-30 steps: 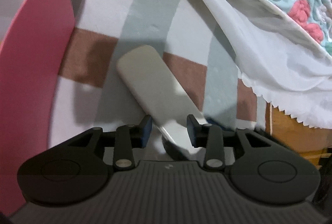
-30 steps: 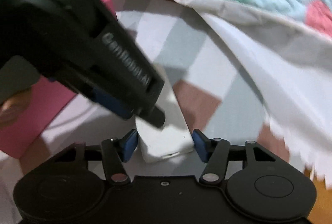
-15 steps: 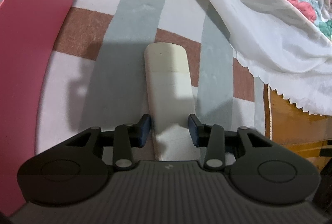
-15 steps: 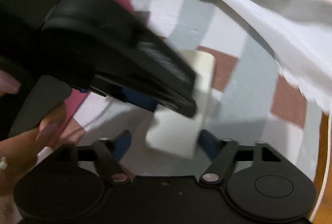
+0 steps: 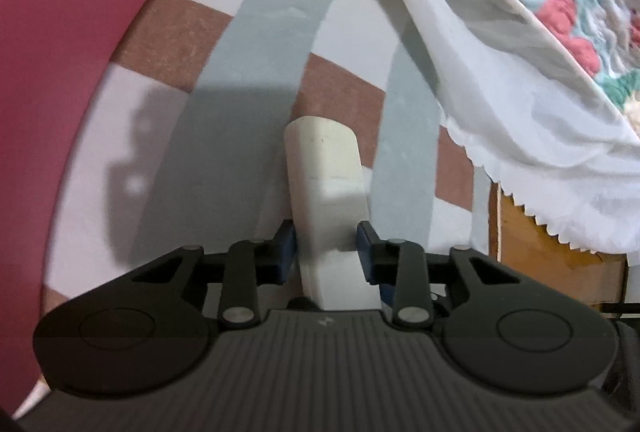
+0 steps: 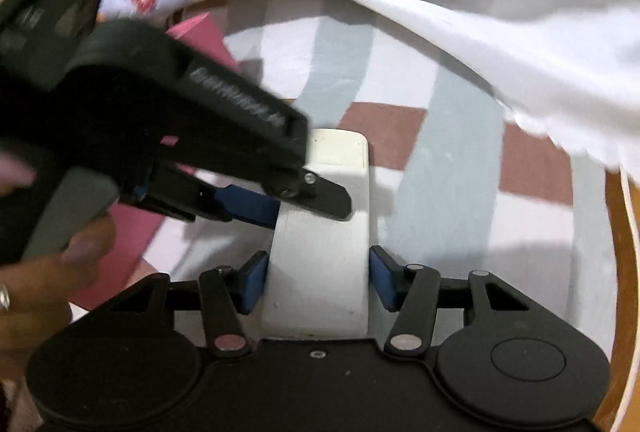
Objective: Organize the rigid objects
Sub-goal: 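Lift and carry the cream block over the pink box with the left tool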
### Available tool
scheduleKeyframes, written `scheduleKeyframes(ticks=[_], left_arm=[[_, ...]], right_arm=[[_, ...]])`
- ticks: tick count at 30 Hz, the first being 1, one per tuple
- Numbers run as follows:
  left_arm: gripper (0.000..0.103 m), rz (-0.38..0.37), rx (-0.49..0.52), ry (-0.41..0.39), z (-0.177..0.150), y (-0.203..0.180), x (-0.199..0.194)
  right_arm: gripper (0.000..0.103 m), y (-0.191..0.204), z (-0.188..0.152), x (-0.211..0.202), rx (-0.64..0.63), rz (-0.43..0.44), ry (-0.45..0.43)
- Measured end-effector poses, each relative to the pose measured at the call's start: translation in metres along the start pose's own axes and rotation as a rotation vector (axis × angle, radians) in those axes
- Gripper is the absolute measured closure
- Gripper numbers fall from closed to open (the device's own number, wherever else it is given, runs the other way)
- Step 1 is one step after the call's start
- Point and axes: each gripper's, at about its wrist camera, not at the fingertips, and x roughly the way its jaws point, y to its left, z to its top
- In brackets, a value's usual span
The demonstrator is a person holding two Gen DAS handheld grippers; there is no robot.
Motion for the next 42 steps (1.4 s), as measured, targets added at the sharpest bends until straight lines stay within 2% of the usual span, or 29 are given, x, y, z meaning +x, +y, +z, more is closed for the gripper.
scheduleKeyframes(ticks=[4,7,9,14,18,23,30,35,42], left_arm=[[0.076,-0.003,0.014,0.008,-0.01,-0.008,-0.005],[0.077,-0.008,0.03,0.017,-0.015,-0.012,-0.014],[0.078,-0.019,0.035,0.014,-0.02,-0.012,-0.024],[0.078,-0.006,0.047,0.004,-0.031,-0.012,-0.05],[0.077,0.014,0.05,-0.008,-0.041,-0.008,-0.076],[0.077,-0.016,0.012,-0.056,-0.058,0.005,-0.115],[0.077,0.012,0.017,-0.159,-0.067,0.012,-0.172],[0.077,0.004,-0.026,-0.223,-0.075,0.042,-0.208],[0.077,-0.009,-0.064,-0.295,-0.05,0.086,-0.247]], right_arm=[[0.045,-0.007,-0.001,-0.008,0.052,-0.01,0.011],[0.044,0.008,-0.009,-0.011,0.059,-0.015,0.02],[0.044,0.007,-0.002,-0.002,0.044,-0.002,0.015],[0.044,0.021,-0.024,-0.049,0.034,0.037,0.002],[0.044,0.035,-0.021,-0.058,0.016,0.075,0.018],[0.044,0.064,-0.019,-0.083,-0.066,0.097,0.012],[0.044,0.11,0.002,-0.101,-0.15,0.103,-0.021],[0.044,0.143,0.011,-0.105,-0.216,0.149,-0.028],[0.044,0.197,0.045,-0.093,-0.28,0.178,-0.044]])
